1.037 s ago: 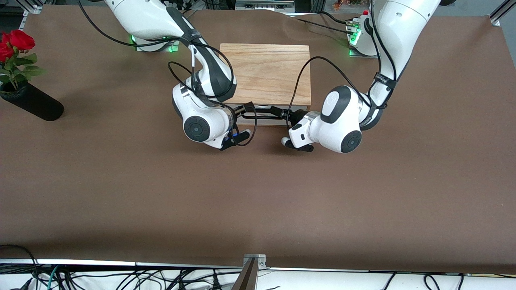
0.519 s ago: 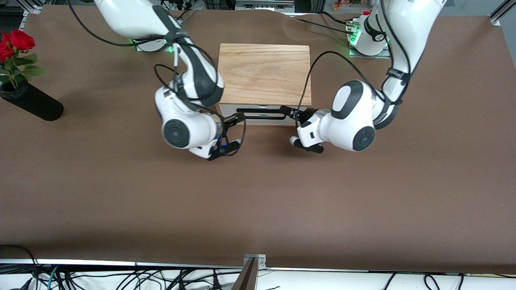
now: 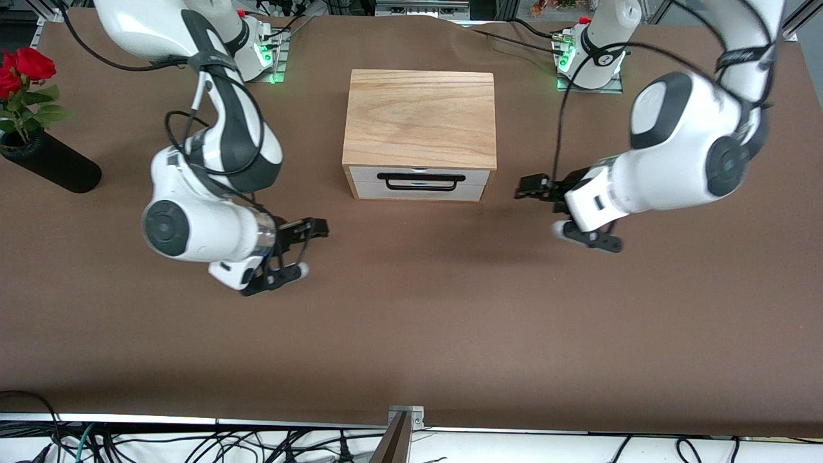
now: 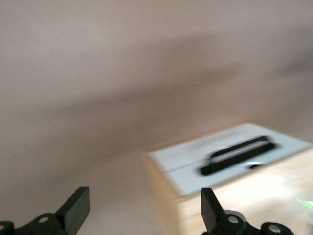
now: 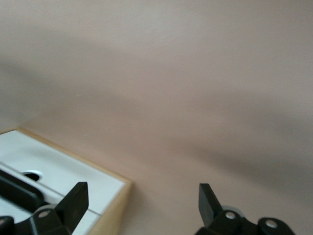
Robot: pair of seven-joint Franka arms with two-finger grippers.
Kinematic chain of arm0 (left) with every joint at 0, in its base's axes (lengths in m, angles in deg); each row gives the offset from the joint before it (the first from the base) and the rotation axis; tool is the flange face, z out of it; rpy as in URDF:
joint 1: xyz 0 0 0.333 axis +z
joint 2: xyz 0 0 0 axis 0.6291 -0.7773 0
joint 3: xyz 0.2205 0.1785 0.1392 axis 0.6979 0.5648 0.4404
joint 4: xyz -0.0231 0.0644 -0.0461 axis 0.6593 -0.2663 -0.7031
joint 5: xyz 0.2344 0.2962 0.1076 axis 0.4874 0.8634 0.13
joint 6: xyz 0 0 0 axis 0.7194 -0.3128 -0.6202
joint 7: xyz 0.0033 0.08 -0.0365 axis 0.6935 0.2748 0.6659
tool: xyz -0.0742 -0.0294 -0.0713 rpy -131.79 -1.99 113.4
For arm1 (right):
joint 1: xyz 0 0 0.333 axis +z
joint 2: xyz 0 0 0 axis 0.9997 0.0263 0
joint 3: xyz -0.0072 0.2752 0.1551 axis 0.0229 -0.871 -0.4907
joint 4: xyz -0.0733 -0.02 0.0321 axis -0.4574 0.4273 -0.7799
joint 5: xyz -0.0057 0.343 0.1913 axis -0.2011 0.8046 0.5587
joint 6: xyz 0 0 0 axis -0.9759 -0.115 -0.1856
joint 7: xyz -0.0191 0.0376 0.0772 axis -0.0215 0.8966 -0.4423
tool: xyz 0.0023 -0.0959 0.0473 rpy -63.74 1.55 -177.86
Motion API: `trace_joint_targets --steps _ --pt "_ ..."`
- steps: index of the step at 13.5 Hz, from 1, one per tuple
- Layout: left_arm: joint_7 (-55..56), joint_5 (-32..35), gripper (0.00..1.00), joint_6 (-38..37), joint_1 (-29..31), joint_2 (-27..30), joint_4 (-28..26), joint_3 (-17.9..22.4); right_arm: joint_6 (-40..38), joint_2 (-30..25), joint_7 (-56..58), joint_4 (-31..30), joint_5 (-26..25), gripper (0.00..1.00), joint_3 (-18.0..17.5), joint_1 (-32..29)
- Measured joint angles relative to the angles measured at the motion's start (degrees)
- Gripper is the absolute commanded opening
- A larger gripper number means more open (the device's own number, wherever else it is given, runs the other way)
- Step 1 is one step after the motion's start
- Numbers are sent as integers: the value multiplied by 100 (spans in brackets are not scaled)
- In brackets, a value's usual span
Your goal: Close drawer with both arms simultaneously
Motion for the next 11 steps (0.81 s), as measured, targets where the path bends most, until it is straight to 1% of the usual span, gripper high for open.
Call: trace_joint_targets --steps 1,2,4,6,8,11 --pt "1 577 100 -88 13 183 -1 2 -91 -38 18 56 -141 100 63 -13" --pt "4 981 100 -185 24 348 -1 4 -151 -78 19 80 -296 100 114 -15" --pt "15 1356 100 -434 72 642 -2 75 -178 -167 19 87 -434 100 300 -6" --pt "9 1420 100 -590 145 907 -2 396 -177 -277 19 105 -470 100 531 -89" --pt "-29 1420 100 -614 236 1188 0 705 -193 -525 18 110 -591 100 618 -414" --pt "-32 1420 100 -824 396 1601 -5 796 -341 -1187 40 -78 -1058 100 637 -1060"
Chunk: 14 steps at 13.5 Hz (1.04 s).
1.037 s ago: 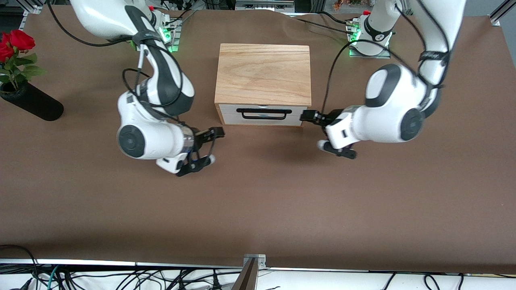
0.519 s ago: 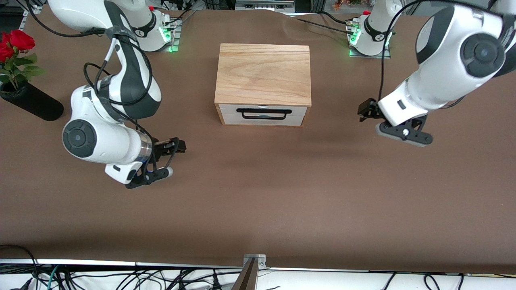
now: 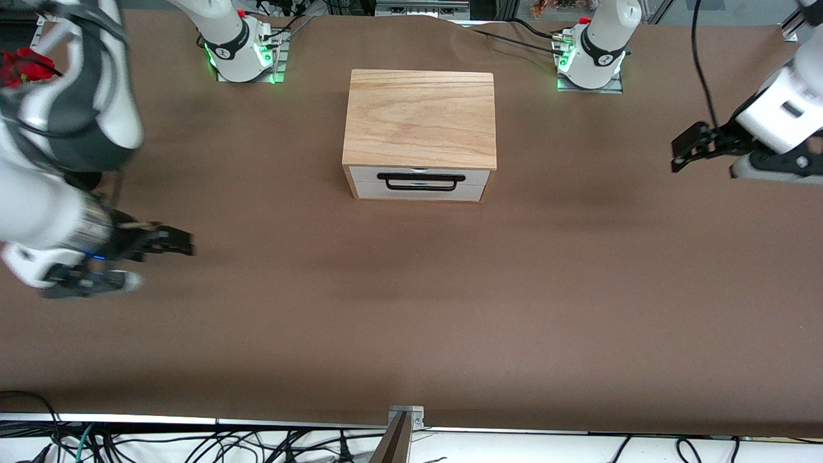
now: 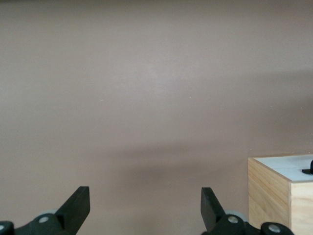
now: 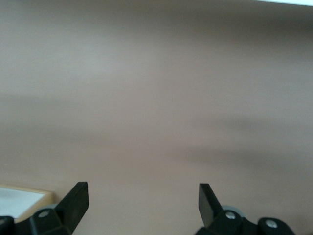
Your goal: Close drawer with both arms simultaneously
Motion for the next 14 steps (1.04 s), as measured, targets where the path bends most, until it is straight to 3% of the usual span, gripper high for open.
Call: trace_joint_targets --steps 4,6,8,11,14 --pt "2 0 100 -57 18 110 -40 -2 -49 -821 29 -642 -475 100 -184 -412" --pt "2 0 100 -57 25 95 -66 -2 -41 -1142 29 -949 -1165 100 -794 -735" --pt "2 0 100 -58 26 79 -104 -11 -25 -1382 -2 -1127 -1535 100 -1233 -842" --pt "2 0 100 -67 26 75 -142 -20 -22 -1579 -2 -1207 -1568 100 -1390 -850" --pt "2 0 100 -227 70 75 -157 -10 -24 -1633 -2 -1223 -1200 100 -1394 -999"
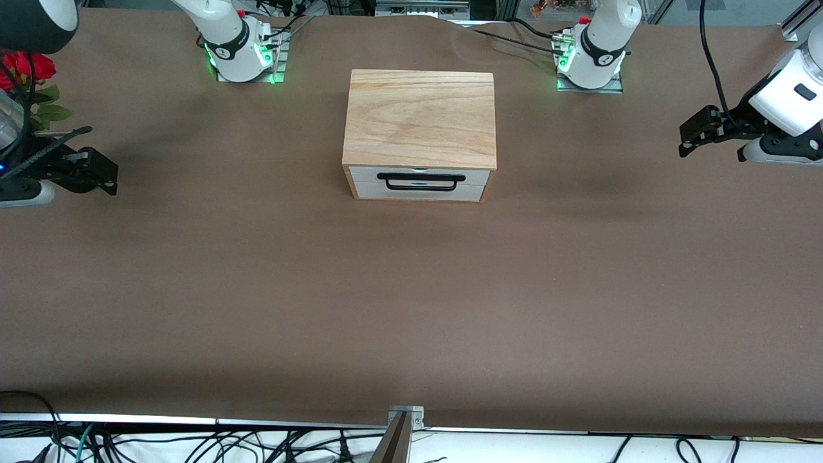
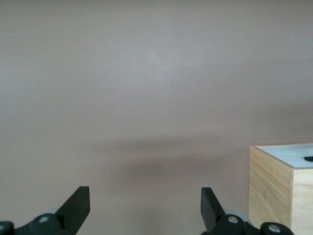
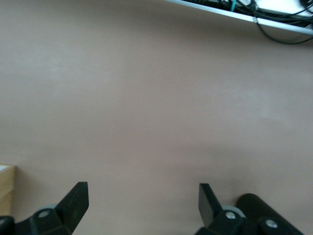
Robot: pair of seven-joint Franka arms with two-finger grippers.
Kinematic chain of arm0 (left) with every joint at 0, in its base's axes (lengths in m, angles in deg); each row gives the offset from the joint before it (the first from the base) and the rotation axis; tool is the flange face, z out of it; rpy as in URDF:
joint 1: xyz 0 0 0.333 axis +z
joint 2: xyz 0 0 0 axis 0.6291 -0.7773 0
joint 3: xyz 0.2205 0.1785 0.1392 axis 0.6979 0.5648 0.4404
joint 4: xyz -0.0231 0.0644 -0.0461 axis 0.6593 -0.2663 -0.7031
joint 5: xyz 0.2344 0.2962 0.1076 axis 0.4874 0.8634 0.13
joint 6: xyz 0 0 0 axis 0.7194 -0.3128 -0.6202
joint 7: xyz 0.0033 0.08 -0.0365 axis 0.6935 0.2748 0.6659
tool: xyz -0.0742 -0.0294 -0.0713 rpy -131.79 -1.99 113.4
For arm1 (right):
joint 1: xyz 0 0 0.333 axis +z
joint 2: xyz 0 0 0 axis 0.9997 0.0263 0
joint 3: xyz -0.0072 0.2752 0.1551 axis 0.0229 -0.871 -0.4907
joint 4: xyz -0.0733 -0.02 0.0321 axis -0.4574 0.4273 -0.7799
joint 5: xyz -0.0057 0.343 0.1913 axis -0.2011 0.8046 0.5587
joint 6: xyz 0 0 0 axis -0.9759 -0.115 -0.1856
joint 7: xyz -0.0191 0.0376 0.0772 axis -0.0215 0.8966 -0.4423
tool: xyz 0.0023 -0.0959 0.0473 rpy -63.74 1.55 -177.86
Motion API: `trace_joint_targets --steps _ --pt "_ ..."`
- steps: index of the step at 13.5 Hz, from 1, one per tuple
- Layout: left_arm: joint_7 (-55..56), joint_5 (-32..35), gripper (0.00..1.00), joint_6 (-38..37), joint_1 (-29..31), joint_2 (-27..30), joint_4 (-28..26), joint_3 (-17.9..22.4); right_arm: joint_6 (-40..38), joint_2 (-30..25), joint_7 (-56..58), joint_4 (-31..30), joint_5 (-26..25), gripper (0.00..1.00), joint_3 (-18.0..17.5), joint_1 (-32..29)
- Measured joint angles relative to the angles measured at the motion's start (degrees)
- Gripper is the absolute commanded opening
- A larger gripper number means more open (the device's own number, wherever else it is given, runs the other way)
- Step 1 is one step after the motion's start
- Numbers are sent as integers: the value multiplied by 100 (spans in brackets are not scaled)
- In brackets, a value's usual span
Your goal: Close drawer with both arms simultaneously
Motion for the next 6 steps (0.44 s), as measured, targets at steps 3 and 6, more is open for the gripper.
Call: trace_joint_targets --steps 3,6 --pt "0 0 100 -26 62 0 -2 1 -12 -35 0 -103 79 100 18 -94" --pt "0 0 100 -36 64 1 -2 0 -7 -19 0 -255 80 100 102 -136"
